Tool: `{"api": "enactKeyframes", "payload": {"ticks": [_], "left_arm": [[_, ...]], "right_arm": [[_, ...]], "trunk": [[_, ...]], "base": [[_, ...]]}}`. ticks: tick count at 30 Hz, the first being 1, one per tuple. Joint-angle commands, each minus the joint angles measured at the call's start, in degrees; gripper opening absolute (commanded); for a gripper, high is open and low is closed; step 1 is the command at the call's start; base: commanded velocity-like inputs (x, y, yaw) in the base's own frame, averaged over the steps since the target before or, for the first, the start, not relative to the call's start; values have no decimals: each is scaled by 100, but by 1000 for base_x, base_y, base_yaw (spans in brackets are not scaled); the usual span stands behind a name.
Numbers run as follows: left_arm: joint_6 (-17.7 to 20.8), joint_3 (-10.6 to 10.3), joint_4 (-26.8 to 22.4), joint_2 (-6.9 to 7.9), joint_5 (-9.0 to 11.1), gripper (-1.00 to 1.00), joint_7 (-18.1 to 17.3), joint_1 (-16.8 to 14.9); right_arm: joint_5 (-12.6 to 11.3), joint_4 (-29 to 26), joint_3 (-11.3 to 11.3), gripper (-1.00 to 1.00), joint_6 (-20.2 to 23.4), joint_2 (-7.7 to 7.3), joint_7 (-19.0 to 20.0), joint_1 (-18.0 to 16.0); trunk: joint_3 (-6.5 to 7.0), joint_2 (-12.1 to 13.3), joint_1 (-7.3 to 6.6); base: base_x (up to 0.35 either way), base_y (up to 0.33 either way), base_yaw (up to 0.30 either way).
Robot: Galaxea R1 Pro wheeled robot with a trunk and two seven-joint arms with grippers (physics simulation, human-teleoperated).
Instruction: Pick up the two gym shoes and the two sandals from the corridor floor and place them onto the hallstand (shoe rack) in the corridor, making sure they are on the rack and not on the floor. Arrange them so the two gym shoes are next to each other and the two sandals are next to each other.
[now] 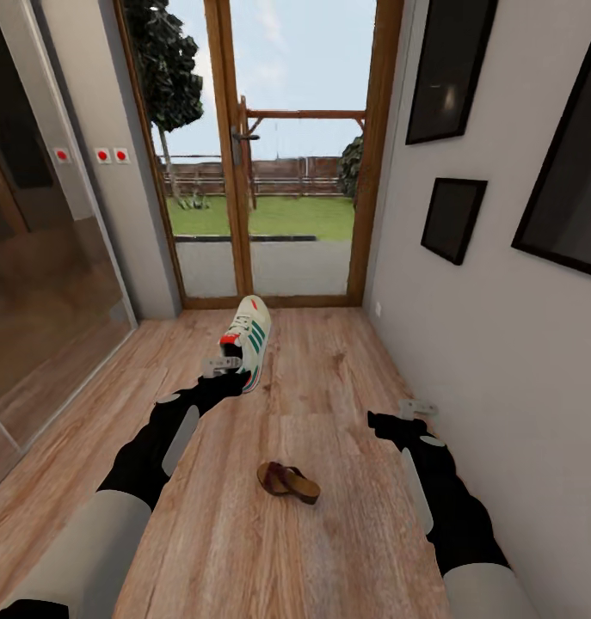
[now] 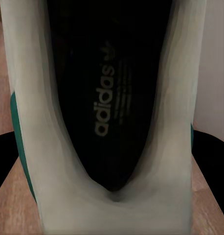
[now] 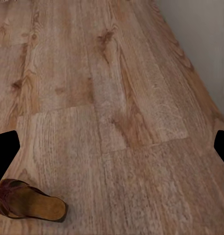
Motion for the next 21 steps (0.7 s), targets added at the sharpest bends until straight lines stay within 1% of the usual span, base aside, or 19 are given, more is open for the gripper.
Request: {"api": "enactKeyframes", "payload": {"ticks": [1,8,12,14,17,18,21], "left_arm": [[40,4,-7,-1,33,-100,3,-3],[37,10,-7,-1,33,-100,3,-3],[39,12,-7,-1,33,-100,3,-3],[40,12,-10,-1,37,-100,3,-3],[37,13,-9,-1,148,-100,3,-3],[37,13,-8,-1,234,-100,3,-3],[37,13,-7,-1,267,-100,3,-3]], "right_arm": [[2,-7,-4,100,27,3,-10,-3],[5,-13,2,100,24,3,-3,-3],[6,-2,2,100,24,3,-11,-3],[6,-1,2,100,24,3,-11,-3],[7,-1,2,100,24,3,-9,-3],[6,-1,2,100,24,3,-10,-3],[5,-1,2,100,24,3,-11,-3]], "trunk": [[-6,-2,0],[-5,-2,0],[-5,-2,0],[-5,-2,0],[-5,-2,0],[-5,-2,0],[-5,-2,0]], "base": [[112,-297,6],[113,-287,1],[8,-16,43],[0,-1,184],[0,0,262],[0,0,290],[0,0,294]]}}
